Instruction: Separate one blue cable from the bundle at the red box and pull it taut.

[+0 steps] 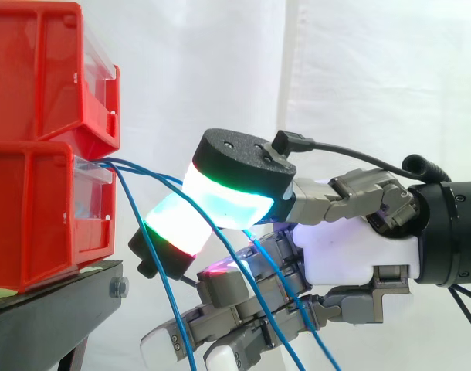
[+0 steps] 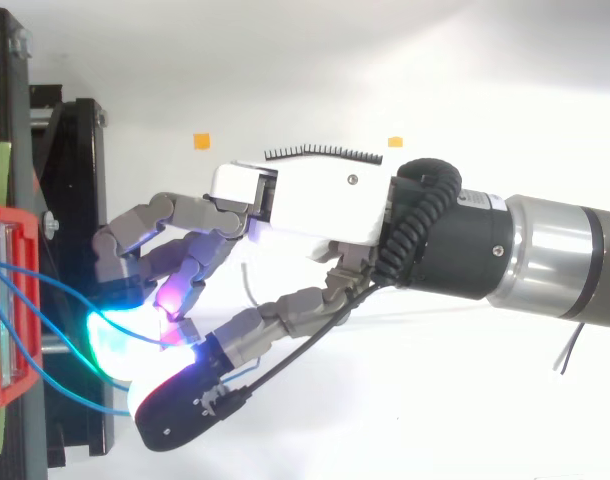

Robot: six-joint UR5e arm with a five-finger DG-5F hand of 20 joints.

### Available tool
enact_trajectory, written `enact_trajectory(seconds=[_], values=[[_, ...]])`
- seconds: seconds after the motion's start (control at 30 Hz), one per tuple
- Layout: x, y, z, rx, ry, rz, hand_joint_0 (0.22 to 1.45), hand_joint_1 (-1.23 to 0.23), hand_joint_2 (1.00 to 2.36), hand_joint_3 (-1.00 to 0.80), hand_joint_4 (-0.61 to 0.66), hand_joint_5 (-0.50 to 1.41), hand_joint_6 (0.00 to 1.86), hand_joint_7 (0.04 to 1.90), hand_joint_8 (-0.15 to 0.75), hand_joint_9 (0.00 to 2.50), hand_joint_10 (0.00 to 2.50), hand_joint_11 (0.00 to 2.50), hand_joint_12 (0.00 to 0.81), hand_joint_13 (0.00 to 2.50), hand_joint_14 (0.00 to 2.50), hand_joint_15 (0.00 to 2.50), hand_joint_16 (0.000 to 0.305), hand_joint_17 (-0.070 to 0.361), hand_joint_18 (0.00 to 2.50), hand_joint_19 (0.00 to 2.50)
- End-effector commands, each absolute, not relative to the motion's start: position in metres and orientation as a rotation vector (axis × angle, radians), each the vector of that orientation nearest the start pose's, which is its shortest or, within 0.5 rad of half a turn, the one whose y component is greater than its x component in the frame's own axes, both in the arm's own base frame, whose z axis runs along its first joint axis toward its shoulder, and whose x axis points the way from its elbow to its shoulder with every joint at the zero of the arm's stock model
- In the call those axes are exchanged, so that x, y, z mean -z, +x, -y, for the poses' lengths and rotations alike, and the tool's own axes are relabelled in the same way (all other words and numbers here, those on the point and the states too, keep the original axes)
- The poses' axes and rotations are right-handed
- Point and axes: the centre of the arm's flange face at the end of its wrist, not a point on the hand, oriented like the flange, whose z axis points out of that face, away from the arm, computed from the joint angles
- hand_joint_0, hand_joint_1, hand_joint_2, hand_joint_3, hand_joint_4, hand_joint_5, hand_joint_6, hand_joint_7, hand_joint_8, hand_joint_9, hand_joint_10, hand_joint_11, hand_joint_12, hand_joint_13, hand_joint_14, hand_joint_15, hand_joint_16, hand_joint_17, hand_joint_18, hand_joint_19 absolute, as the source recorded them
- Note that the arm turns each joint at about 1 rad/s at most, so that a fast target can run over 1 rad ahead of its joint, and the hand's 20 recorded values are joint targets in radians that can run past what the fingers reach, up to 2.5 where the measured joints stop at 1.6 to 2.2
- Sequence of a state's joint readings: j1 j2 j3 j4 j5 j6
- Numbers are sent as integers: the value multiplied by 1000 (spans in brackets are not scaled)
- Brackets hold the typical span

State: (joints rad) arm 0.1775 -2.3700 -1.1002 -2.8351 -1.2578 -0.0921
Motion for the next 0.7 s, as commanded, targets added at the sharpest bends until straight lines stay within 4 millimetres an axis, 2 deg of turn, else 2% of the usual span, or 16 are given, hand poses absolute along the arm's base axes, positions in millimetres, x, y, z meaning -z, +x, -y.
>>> enact_trajectory(seconds=[0.0, 0.13, 0.27, 0.5, 0.57, 0.67], values=[[-231, 785, 25, -1027, 1218, -1174, 554, -852, 1000, -500, 32, -165, 840, 1145, 291, 1095, 26, 1275, 387, 629, 17, 404, 50, 112, 681, 570], [-231, 785, 25, -1026, 1216, -1175, 505, -767, 1000, -500, 46, -157, 839, 1106, 309, 1121, 24, 1269, 399, 654, 15, 411, 52, 117, 705, 564], [-231, 785, 25, -1026, 1216, -1175, 499, -607, 1000, -500, 49, -148, 805, 1091, 313, 1133, 24, 1269, 401, 656, 16, 409, 52, 118, 712, 570], [-231, 785, 25, -1026, 1215, -1177, 542, -443, 1000, -500, 35, -136, 747, 1109, 297, 1130, 26, 1259, 388, 647, 15, 414, 50, 112, 701, 596], [-231, 785, 25, -1024, 1216, -1177, 567, -441, 1000, -500, 30, -136, 741, 1121, 296, 1126, 26, 1266, 383, 643, 15, 409, 48, 109, 693, 609], [-231, 785, 25, -1025, 1215, -1176, 613, -528, 1000, -500, 14, -134, 730, 1158, 284, 1122, 27, 1261, 379, 640, 16, 421, 47, 107, 682, 616]])
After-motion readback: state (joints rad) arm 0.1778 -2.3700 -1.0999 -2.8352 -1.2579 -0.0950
